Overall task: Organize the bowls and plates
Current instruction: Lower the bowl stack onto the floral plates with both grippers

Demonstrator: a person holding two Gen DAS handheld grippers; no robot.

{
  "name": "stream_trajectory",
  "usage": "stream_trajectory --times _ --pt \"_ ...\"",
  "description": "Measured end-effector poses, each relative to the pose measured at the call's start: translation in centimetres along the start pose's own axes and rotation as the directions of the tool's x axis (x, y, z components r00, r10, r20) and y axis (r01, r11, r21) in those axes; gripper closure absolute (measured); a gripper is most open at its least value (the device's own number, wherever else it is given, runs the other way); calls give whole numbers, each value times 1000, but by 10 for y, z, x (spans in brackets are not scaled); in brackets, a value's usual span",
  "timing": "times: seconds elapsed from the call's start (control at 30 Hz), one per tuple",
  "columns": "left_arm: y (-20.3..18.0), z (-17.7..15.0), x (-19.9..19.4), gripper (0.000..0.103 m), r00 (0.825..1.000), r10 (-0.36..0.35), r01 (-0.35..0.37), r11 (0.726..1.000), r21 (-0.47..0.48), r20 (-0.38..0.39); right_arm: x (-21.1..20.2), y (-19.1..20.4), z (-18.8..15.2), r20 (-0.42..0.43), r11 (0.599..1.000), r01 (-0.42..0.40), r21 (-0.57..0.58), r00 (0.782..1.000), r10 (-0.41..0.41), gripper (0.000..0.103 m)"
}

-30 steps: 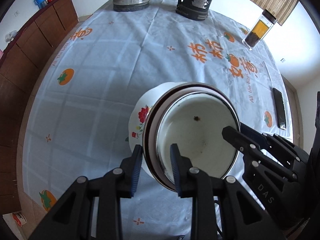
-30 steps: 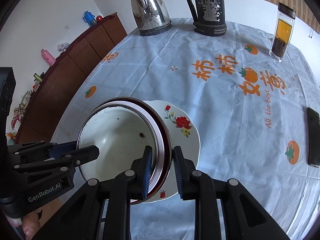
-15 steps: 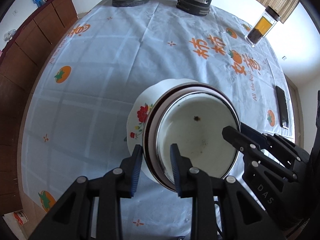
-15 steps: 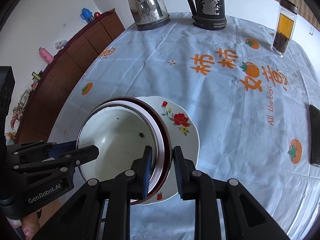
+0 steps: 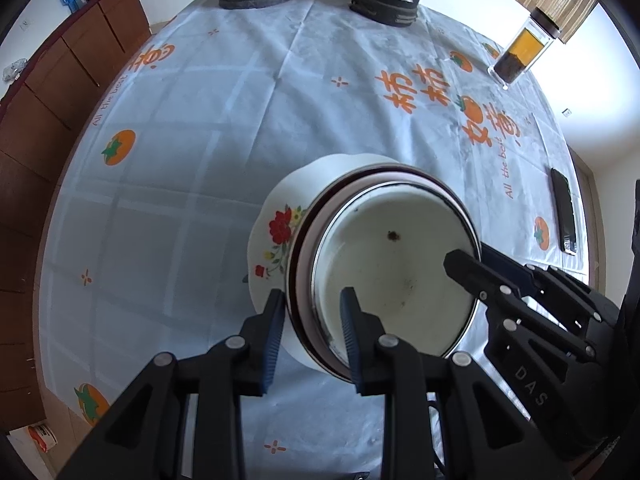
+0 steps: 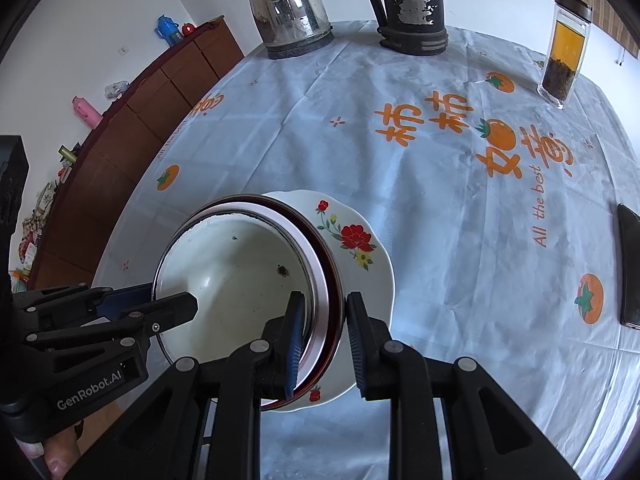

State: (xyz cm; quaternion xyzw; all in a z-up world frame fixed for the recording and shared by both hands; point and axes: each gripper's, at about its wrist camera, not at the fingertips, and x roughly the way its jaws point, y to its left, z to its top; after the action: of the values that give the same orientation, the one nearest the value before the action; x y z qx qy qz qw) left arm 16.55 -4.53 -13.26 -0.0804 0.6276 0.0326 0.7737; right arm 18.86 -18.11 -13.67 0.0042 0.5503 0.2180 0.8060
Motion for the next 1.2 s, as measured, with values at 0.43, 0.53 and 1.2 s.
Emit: stream_trajectory --times 0.43,0.53,1.2 --pt "4 0 8 77 1000 -12 12 1000 -8 -27 6 0 -1 -21 1000 10 2 1000 -10 80" --pt "4 0 10 77 999 -15 15 1000 -9 -30 7 0 0 -20 1000 10 3 1000 -10 80" --pt "1 2 16 77 1000 -2 2 1000 27 10 9 4 -3 30 997 55 -53 998 -53 80"
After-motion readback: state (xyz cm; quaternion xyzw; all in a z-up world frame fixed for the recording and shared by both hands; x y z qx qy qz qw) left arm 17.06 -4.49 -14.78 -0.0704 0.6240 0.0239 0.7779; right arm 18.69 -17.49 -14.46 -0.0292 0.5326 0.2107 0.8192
